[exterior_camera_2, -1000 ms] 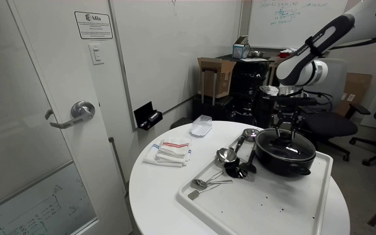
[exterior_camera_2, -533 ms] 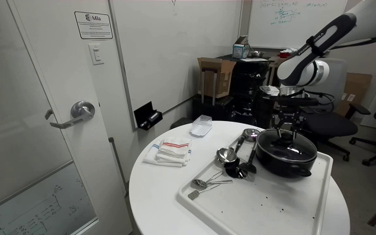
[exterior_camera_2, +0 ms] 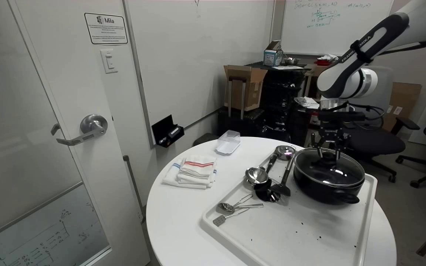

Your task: Put the glass lid on the black pot

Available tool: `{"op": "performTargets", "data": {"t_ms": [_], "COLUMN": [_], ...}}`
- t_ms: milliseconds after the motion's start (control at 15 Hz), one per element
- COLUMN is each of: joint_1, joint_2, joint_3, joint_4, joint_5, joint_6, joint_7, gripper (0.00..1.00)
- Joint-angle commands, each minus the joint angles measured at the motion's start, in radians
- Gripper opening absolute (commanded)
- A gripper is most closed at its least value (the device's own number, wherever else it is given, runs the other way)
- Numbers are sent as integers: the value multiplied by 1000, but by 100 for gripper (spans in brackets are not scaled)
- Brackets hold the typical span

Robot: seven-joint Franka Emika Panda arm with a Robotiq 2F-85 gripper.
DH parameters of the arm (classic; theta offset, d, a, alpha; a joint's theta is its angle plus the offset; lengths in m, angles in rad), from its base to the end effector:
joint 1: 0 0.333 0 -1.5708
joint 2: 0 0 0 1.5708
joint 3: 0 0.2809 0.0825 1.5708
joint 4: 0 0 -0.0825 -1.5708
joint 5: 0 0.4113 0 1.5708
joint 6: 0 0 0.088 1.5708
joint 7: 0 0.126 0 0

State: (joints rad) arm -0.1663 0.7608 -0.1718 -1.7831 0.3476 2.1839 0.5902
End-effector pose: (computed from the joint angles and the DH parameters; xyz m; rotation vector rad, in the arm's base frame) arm 0.5660 -0.1869 0.0432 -2.5304 1.6436 0.5302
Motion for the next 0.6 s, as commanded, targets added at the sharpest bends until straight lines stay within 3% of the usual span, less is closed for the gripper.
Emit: {"op": "performTargets", "data": {"t_ms": [0, 333, 400, 533], "joint_1": [3, 3, 3, -2], "joint_2": [2, 2, 1, 0], "joint_3": [-4, -4, -4, -1], "joint_4": [3, 1, 1, -4], "joint_5": [3, 2, 2, 8], "joint_6": [-3, -2, -2, 8], "joint_7": [-2, -1, -1, -9], "gripper": [52, 52, 27, 27]}}
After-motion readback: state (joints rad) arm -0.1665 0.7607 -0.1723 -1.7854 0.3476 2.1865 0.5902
